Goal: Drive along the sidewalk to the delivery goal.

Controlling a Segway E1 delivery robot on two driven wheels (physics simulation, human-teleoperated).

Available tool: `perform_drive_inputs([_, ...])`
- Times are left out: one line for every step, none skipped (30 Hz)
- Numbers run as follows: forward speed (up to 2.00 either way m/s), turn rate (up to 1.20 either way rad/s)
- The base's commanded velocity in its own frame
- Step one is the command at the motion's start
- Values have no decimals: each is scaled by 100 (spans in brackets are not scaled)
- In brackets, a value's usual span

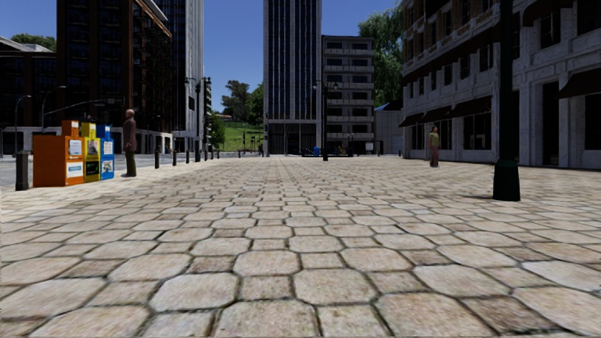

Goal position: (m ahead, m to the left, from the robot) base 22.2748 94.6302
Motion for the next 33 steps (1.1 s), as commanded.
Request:
perform_drive_inputs([200, 0])
perform_drive_inputs([200, 0])
perform_drive_inputs([200, 0])
perform_drive_inputs([200, 0])
perform_drive_inputs([200, 0])
perform_drive_inputs([200, 0])
perform_drive_inputs([200, 0])
perform_drive_inputs([200, 0])
perform_drive_inputs([199, 0])
perform_drive_inputs([198, 0])
perform_drive_inputs([196, 0])
perform_drive_inputs([194, 0])
perform_drive_inputs([192, 0])
perform_drive_inputs([182, 0])
perform_drive_inputs([182, 0])
perform_drive_inputs([181, 0])
perform_drive_inputs([179, 0])
perform_drive_inputs([178, 0])
perform_drive_inputs([178, 0])
perform_drive_inputs([173, 0])
perform_drive_inputs([172, 0])
perform_drive_inputs([171, 0])
perform_drive_inputs([171, 0])
perform_drive_inputs([171, 0])
perform_drive_inputs([171, 0])
perform_drive_inputs([171, 0])
perform_drive_inputs([170, 0])
perform_drive_inputs([170, 0])
perform_drive_inputs([169, 0])
perform_drive_inputs([169, 0])
perform_drive_inputs([167, 0])
perform_drive_inputs([165, 0])
perform_drive_inputs([164, 0])
